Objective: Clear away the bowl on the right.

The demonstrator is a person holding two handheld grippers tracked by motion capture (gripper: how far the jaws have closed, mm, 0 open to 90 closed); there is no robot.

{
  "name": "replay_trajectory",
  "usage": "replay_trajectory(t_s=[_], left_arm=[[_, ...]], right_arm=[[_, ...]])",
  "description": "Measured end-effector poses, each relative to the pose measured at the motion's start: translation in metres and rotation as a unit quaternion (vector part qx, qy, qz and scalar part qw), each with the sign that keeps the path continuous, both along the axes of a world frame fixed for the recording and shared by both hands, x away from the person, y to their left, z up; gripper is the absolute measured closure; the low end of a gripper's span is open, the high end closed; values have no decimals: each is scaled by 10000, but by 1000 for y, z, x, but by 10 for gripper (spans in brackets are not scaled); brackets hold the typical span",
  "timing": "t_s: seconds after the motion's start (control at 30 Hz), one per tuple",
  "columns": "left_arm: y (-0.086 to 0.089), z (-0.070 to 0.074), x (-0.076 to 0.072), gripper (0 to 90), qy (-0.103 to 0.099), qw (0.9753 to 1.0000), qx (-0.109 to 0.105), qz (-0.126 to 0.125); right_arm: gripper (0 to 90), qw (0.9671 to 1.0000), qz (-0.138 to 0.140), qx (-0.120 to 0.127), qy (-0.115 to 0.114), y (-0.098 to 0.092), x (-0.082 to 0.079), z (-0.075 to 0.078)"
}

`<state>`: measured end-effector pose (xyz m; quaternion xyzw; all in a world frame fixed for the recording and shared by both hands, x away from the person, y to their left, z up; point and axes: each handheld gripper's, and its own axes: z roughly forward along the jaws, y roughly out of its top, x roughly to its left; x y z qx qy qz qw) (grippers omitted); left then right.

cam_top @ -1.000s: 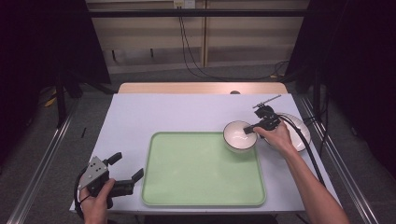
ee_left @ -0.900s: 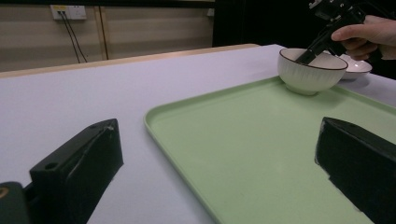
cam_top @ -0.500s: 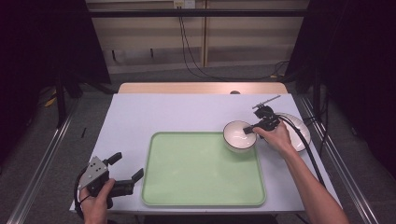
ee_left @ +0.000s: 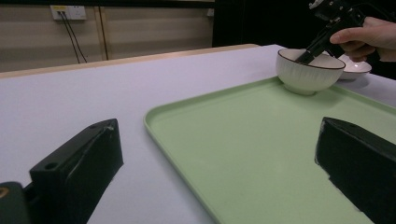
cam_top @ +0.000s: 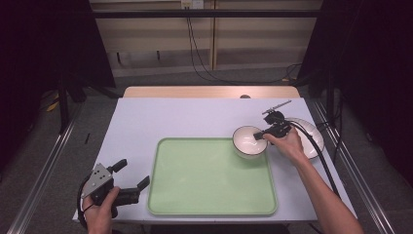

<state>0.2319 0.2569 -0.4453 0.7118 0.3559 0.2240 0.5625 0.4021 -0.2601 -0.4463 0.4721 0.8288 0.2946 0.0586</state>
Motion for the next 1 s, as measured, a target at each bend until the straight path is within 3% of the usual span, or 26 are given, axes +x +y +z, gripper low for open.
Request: replay_trajectory(t_s=[0.33, 0.4, 0.47, 0.6, 0.77, 0.83, 0.9, 0.93, 0.97, 1.0], left_arm=[[1, -1, 0, 9, 39, 10000, -53, 57], [-1, -2, 0, 8, 73, 10000, -33, -32], [-2, 0, -1, 10, 5, 10000, -37, -8], [0, -1, -1, 9, 32, 10000, -59, -34], [-1, -1, -1, 8, 29, 10000, -38, -19], [-1, 0, -1, 8, 3, 10000, -11, -18], [0, 0, -1, 9, -9, 10000, 1, -1], [0, 0, -1, 8, -9, 10000, 1, -1], [0, 0, -1, 8, -9, 10000, -9, -9], [0, 0, -1, 8, -9, 10000, -9, -9]], right_arm=[[792, 9998, 6, 59, -167, 0, -2, 2], [786, 9998, 24, -4, -197, 1, -2, 2], [753, 9997, 52, 86, -220, 0, -2, 1], [547, 9992, -15, 213, -350, 0, -2, 4], [360, 9978, -138, 214, -618, -1, -3, 8], [336, 9975, -173, 248, -644, -2, -3, 8], [219, 9973, -278, 279, -619, -4, -3, 9], [219, 9973, -278, 279, -619, -4, -3, 9], [146, 9962, -317, 439, -685, -7, -3, 9], [86, 9962, -345, 446, -669, -7, -4, 9]])
